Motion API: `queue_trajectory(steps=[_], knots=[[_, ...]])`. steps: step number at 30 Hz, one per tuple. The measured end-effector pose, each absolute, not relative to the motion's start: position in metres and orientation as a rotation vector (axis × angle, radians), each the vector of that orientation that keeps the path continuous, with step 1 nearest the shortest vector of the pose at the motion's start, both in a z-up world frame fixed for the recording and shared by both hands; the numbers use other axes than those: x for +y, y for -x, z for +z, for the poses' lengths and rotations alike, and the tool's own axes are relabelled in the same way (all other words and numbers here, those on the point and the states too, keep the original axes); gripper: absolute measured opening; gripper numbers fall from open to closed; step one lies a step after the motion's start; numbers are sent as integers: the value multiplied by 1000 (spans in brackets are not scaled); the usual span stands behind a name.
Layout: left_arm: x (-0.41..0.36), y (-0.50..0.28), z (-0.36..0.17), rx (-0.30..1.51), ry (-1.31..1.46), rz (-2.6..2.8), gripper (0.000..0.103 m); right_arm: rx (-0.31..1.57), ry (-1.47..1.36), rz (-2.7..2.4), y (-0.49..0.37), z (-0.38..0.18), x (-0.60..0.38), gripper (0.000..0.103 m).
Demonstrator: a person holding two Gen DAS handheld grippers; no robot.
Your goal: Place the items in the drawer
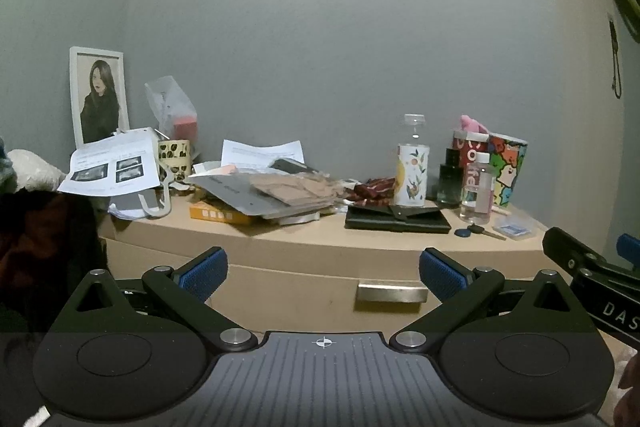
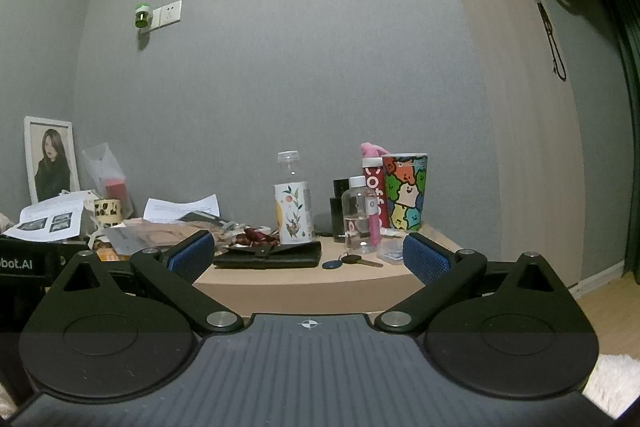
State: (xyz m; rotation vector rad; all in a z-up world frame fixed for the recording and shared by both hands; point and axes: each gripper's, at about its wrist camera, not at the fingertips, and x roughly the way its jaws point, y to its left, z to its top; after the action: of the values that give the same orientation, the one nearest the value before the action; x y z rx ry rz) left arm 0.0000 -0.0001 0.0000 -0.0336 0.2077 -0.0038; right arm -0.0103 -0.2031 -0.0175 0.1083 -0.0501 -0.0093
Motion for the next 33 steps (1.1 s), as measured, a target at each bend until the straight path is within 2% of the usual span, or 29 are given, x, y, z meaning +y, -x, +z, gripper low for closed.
queue_trajectory(steps=[33], knots=[[-2,-8,-2,262,15,-35,103,-4,-98,7,4,-16,-198,103]])
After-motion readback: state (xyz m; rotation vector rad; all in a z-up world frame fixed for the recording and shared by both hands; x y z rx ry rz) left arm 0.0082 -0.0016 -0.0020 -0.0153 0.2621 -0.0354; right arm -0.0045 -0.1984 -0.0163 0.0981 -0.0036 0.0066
